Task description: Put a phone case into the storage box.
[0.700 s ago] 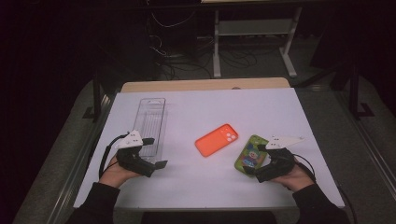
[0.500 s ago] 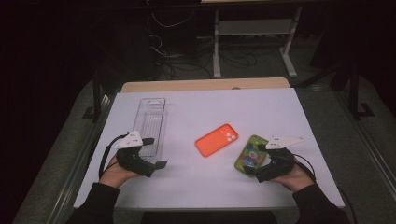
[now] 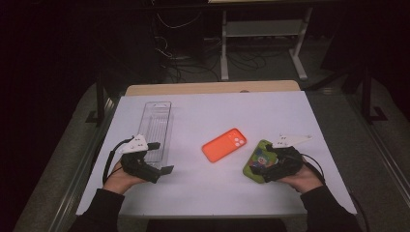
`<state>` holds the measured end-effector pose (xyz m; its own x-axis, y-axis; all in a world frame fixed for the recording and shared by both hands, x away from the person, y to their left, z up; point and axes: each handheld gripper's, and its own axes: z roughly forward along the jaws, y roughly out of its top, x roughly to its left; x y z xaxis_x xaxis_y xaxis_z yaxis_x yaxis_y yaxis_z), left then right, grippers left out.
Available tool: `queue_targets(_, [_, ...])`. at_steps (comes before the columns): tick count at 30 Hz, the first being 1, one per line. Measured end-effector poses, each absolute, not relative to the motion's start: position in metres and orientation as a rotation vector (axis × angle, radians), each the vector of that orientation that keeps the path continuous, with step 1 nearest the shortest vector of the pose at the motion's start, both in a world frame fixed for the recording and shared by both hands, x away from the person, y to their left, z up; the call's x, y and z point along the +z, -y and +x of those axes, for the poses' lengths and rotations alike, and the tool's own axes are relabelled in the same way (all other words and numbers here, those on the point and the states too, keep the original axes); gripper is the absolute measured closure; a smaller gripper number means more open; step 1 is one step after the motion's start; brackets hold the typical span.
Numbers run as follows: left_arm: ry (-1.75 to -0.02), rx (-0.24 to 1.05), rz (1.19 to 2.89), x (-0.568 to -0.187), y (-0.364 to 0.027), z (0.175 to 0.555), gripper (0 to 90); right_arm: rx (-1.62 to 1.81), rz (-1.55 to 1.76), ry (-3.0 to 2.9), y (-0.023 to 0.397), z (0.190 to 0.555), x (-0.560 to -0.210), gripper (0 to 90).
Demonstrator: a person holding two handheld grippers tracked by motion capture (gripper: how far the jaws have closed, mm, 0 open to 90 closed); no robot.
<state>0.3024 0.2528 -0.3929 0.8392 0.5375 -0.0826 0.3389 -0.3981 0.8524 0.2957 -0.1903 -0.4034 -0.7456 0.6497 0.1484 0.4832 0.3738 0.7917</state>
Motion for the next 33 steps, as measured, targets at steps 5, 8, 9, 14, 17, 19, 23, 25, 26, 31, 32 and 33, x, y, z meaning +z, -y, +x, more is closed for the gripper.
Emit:
queue_targets(5, [-0.641,0.25,2.025,-0.393,-0.252,0.303,0.0,1.305,1.019,-2.439,0.188,0.302,-0.4,0.0])
queue_targets(8, [-0.639,0.249,2.022,-0.394,-0.252,0.303,0.0,1.311,1.021,-2.436,0.187,0.307,-0.398,0.0])
queue_targets(9, [-0.642,0.247,2.022,-0.394,-0.252,0.303,0.0,1.314,1.034,-2.438,0.186,0.309,-0.397,0.0])
queue_targets(14, [-0.644,0.246,2.026,-0.394,-0.251,0.303,0.0,1.309,1.031,-2.444,0.183,0.316,-0.393,2.2])
queue_targets(17, [-0.643,0.245,2.027,-0.394,-0.251,0.302,0.0,1.304,1.03,-2.453,0.179,0.32,-0.392,3.4])
queue_targets(19, [-0.639,0.247,2.032,-0.394,-0.251,0.303,0.0,1.297,1.034,-2.463,0.177,0.322,-0.392,4.5])
queue_targets(23, [-0.635,0.246,2.037,-0.393,-0.25,0.303,0.0,1.281,1.023,-2.472,0.173,0.326,-0.392,6.8])
queue_targets(25, [-0.633,0.246,2.046,-0.393,-0.25,0.303,0.0,1.274,1.041,-2.479,0.169,0.329,-0.391,10.8])
queue_targets(26, [-0.633,0.246,2.046,-0.393,-0.25,0.303,0.0,1.274,1.041,-2.479,0.169,0.329,-0.391,10.8])
queue_targets(31, [-0.637,0.244,2.043,-0.393,-0.25,0.303,0.0,1.231,1.046,-2.52,0.159,0.337,-0.392,19.6])
queue_targets(32, [-0.635,0.244,2.044,-0.393,-0.25,0.303,0.0,1.219,1.053,-2.537,0.156,0.338,-0.392,21.7])
queue_targets(33, [-0.638,0.243,2.043,-0.393,-0.25,0.302,0.0,1.212,1.046,-2.549,0.154,0.339,-0.393,24.1])
